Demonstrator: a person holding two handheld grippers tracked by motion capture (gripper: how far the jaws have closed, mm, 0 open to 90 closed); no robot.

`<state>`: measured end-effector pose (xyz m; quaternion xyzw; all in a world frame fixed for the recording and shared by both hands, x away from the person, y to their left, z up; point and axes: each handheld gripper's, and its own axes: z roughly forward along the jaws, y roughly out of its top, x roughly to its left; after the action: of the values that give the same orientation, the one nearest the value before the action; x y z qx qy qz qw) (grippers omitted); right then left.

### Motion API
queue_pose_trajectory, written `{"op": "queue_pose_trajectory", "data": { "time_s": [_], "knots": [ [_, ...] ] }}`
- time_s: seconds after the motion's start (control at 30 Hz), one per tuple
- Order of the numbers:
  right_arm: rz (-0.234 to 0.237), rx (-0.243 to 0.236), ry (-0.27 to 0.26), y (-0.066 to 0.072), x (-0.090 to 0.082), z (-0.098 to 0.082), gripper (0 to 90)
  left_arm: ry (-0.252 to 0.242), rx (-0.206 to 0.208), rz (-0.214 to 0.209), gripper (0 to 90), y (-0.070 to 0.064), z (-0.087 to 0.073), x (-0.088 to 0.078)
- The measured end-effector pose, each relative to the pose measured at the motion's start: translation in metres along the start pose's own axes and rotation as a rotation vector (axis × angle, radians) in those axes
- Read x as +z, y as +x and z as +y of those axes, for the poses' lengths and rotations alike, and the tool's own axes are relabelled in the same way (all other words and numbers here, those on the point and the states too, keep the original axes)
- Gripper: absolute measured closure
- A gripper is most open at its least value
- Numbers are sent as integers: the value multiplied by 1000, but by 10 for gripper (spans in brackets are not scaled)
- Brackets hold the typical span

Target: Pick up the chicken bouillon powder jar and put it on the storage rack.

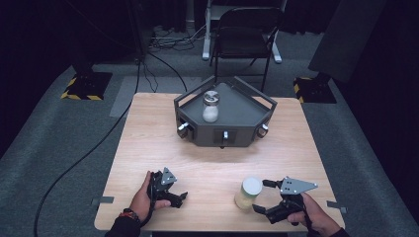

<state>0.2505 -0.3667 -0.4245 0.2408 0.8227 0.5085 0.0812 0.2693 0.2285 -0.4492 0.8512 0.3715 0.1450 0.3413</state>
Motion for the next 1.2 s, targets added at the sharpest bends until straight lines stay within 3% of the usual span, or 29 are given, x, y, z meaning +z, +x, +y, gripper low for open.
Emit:
{"op": "queue_pose_trajectory", "data": {
  "time_s": [0.37,0.6,0.8,1.2],
  "knots": [
    [-21,5,-18,8,19,2,98,0,0,0,0,0,0,0],
    [-63,-15,-69,18,23,-2,304,0,0,0,0,0,0,0],
    [-82,-48,-74,21,24,-2,329,0,-1,0,0,0,0,0],
    [-133,-40,-97,28,26,-6,340,0,0,0,0,0,0,0]
  ]
}}
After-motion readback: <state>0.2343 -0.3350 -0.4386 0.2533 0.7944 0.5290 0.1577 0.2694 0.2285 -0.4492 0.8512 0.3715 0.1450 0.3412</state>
